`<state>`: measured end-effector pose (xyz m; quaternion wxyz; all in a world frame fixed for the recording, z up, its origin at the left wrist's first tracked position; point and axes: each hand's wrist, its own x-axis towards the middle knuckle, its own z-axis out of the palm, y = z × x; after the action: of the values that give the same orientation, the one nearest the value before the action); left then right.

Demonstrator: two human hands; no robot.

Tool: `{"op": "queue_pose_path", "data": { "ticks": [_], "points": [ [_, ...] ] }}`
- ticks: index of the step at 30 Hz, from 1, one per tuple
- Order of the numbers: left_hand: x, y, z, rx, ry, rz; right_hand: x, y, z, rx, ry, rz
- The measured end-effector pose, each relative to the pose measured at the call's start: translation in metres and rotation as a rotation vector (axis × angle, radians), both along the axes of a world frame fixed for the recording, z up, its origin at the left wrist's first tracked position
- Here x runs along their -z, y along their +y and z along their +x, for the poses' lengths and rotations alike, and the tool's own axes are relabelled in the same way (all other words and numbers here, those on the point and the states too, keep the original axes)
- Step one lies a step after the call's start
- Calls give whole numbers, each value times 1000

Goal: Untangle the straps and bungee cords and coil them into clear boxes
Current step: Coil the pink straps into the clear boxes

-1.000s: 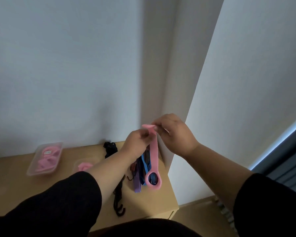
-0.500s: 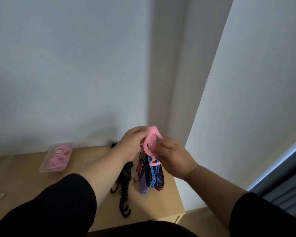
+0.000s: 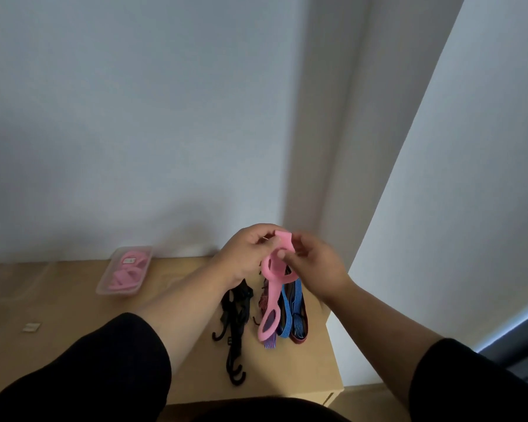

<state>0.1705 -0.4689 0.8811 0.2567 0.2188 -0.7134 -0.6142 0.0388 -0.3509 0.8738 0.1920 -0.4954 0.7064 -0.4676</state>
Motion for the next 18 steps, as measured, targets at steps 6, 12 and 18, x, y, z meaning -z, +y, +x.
{"op": "queue_pose_path", "data": {
  "ticks": [6, 12, 18],
  "points": [
    [0, -15, 20, 6, 65, 60, -1, -25, 13, -35, -132, -78],
    [5, -36, 40, -71, 90, 118, -14, -57, 32, 3, -148, -121],
    [28, -57, 66, -39, -45, 209, -26, -89, 51, 6, -201, -118]
  ]
}}
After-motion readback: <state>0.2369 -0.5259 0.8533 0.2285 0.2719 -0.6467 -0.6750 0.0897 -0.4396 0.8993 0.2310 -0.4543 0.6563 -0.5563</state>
